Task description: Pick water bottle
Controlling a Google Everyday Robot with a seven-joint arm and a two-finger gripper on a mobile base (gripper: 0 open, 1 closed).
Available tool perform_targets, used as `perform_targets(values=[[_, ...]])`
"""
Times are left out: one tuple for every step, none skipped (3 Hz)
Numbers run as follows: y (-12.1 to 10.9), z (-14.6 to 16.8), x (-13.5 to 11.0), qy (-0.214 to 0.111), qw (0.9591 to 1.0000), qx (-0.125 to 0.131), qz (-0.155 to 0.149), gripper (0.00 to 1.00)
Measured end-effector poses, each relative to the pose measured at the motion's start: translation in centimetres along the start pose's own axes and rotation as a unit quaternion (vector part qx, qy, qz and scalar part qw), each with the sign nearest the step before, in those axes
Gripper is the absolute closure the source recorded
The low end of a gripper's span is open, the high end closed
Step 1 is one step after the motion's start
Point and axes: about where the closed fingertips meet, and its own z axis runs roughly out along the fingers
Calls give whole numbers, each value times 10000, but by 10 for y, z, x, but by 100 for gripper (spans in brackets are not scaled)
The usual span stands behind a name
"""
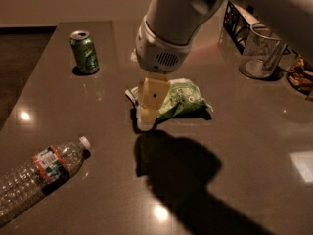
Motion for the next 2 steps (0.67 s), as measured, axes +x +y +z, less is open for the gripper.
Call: perform_targets(values=[[11,26,-28,-35,9991,-241,-341,0],[24,53,-54,20,9964,-469,-703,0]])
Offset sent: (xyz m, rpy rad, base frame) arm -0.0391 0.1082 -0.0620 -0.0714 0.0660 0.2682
